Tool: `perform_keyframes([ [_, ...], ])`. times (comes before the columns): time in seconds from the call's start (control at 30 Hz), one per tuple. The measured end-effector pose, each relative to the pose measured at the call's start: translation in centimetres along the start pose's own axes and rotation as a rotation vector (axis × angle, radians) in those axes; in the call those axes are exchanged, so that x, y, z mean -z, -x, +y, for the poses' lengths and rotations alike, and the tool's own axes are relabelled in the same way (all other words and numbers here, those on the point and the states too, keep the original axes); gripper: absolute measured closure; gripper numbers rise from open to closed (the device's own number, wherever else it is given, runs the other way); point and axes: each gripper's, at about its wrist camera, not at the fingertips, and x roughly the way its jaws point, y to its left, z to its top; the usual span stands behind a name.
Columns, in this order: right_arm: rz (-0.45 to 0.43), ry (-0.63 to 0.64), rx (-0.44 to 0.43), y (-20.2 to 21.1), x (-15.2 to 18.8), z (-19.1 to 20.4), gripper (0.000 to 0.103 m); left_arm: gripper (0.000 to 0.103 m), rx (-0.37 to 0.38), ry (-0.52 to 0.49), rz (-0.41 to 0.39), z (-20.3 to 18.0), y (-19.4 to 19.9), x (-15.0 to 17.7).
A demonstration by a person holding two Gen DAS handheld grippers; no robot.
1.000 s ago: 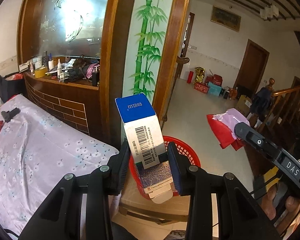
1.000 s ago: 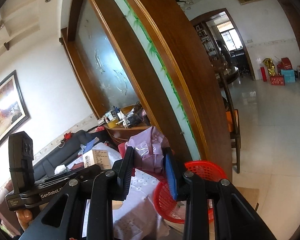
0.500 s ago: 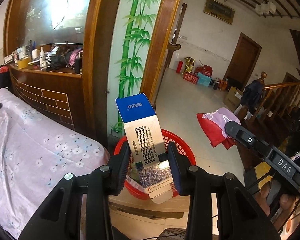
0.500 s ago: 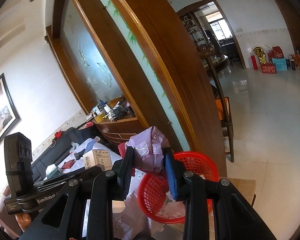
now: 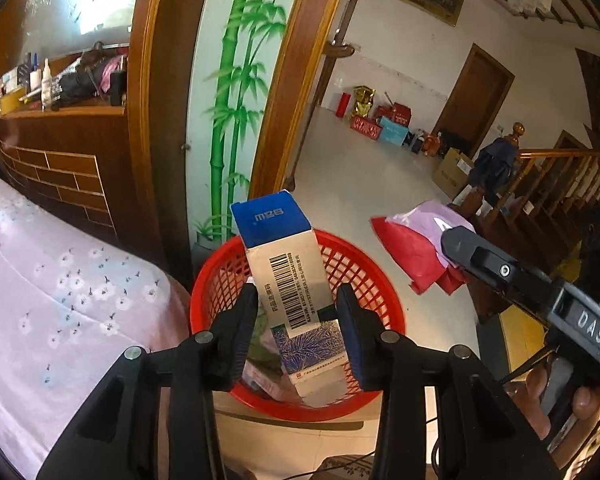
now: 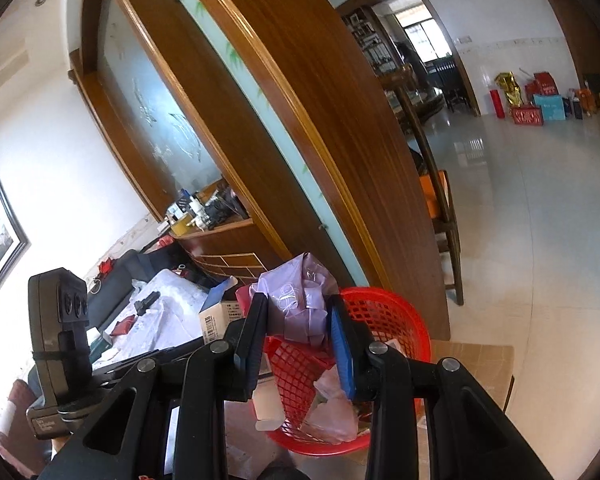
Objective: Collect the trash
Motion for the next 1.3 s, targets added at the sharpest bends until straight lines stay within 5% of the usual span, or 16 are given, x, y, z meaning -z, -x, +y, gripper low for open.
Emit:
perform_keyframes([
  [0.2,0.023,-0.071,0.005,-0.5,-0.3,-1.0,0.052,0.037,0.013,0.053,-0.018,1.7,2.0,0.5],
  [0.4,-0.021,-0.027,-0.034,1.3,-0.8,1.4,0.043,0.033,-0.039,0.085,-0.091,3.4,7.4,1.4],
  [0.67,-0.055,0.099,-0.119,3.0,-0.1,7.5,0.019,0.021,-0.111,0.138,-0.199,5.3,15.9,4.5],
  [0.87,-0.053,0.156,-0.165,3.6,1.0,11.2,0.014,0.021,-0.194,0.155,-0.241,5.3,19.8,6.4],
  [1.1,-0.074,0.167,-0.062,6.2,2.6,12.9,0.009,0.009,-0.251,0.116,-0.271,3.1,22.2,7.9],
  [1.3,-0.063,0.204,0.053,8.6,4.5,13.1,0.007,0.009,-0.320,0.093,-0.256,1.5,22.7,8.8],
])
